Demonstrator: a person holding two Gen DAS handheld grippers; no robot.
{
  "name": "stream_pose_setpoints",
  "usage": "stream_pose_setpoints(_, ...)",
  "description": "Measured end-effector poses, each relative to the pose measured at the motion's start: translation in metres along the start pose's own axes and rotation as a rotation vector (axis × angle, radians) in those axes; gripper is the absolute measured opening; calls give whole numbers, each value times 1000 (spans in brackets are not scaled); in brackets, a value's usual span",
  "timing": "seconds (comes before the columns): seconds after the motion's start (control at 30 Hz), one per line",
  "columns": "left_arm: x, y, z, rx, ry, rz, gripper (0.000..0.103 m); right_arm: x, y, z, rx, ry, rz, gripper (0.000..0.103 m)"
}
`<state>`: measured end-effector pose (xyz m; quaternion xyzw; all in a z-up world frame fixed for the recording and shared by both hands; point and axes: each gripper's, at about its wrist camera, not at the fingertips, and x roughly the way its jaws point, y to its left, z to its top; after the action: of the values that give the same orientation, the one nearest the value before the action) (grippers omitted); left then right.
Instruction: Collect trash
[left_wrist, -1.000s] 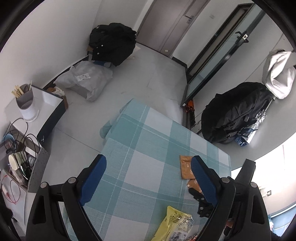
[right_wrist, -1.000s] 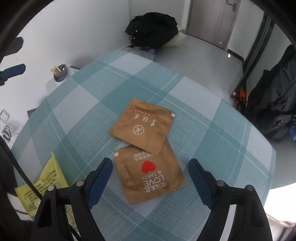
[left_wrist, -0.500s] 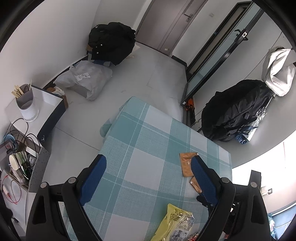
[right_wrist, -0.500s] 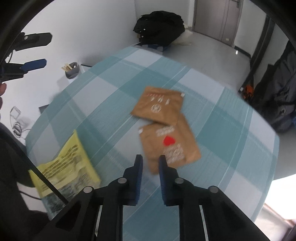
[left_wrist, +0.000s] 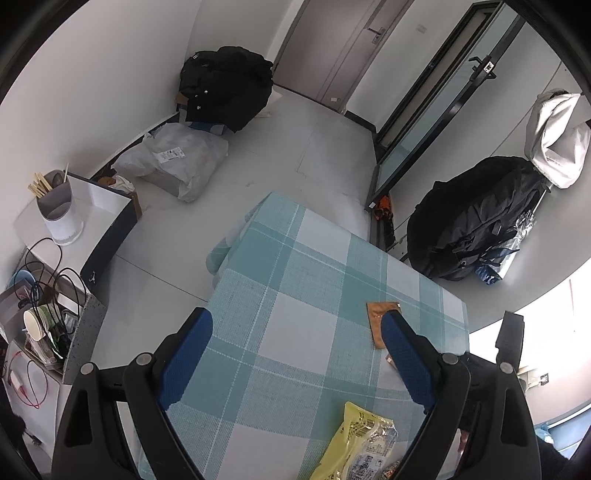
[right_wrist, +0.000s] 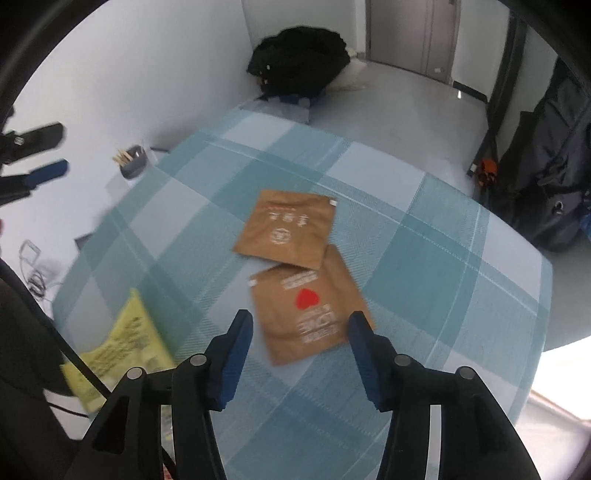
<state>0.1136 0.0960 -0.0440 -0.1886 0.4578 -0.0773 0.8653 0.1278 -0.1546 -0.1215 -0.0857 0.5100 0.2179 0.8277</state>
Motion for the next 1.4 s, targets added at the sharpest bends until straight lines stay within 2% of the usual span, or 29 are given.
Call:
stream_pose_setpoints(0.1,0,1,0,-1,1,-3,91,7,-2,8,-17,2,-31,67)
stream_pose_setpoints(0.27,1,1,1,6,3,-9,91,12,5,10,-76,3,-50,74)
stream_pose_setpoints(0.37,1,0,1,7,7,-13,91,11,10,6,-104,1,-42,74)
stream_pose_setpoints(0.43,0,0,1,4,11,-20,91,10,11,4,-110,10,-38,72)
stream_pose_setpoints(0.5,-1,-1,1,4,11,-29,91,7,14,1,-117,18,-32,64)
stream_pose_setpoints(0.67,-3,-2,0,9,8,-36,91,2,21,-8,-120,33,-37,53)
stream_pose_setpoints(0.93,-9,-1,-1,7,-5,-46,91,-10,37,-30,-109,51,15,49)
stream_pose_setpoints(1.17,-9,-1,-4,4,2,-51,91,-18,44,-47,-110,42,-12,49)
stream_pose_setpoints(1.4,-7,1,-8,40,1,-22,91,-27,37,-49,-38,14,-9,48)
